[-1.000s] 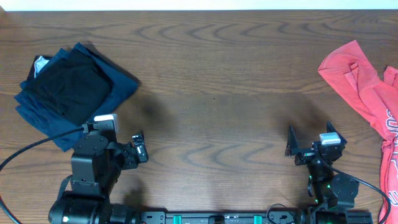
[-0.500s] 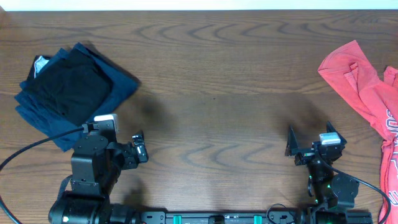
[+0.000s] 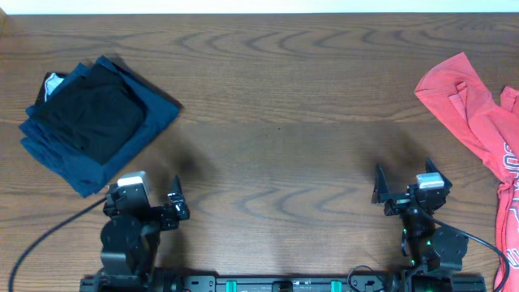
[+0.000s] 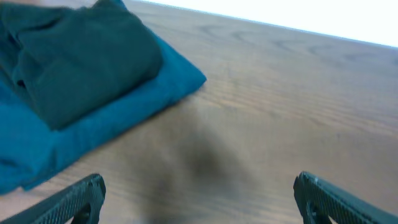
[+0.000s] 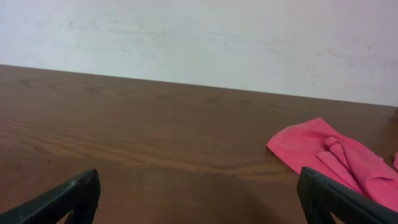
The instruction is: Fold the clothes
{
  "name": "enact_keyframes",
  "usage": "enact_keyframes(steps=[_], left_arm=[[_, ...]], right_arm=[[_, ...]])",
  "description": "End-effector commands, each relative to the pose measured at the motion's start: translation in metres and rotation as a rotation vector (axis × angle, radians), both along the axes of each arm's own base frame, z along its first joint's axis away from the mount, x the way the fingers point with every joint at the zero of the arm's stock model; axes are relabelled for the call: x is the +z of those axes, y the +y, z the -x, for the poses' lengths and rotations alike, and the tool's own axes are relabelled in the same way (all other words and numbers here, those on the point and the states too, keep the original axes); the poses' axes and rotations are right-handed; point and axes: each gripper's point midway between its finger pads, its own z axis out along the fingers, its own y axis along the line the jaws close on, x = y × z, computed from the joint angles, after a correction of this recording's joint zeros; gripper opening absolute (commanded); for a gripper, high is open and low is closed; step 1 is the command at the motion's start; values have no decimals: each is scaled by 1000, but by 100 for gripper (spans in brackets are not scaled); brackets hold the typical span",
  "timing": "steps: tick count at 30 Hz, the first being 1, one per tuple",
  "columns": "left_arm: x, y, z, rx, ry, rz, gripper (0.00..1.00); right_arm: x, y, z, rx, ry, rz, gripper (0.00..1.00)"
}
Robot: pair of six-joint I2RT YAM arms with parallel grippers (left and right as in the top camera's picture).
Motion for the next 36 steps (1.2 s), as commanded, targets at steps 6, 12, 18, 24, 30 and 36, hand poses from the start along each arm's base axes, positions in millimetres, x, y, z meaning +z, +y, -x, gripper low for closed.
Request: enact_keyframes(steps=[6, 12, 18, 24, 30, 36], left_arm=[[-9, 12, -25, 53, -261, -4, 98], [-34, 3, -36, 2, -285, 13, 98], [-38, 3, -36, 6, -269, 23, 98], [-39, 3, -36, 6, -267, 23, 98], [-39, 3, -36, 6, -267, 23, 98], [-39, 3, -36, 6, -267, 23, 98]], right_arm=[[-1, -2, 0, -8, -3, 8, 99], [-1, -3, 0, -9, -3, 8, 99], [-1, -3, 0, -9, -3, 8, 99], [-1, -3, 0, -9, -3, 8, 99], [-1, -3, 0, -9, -3, 8, 99], [-1, -3, 0, -9, -3, 8, 99]])
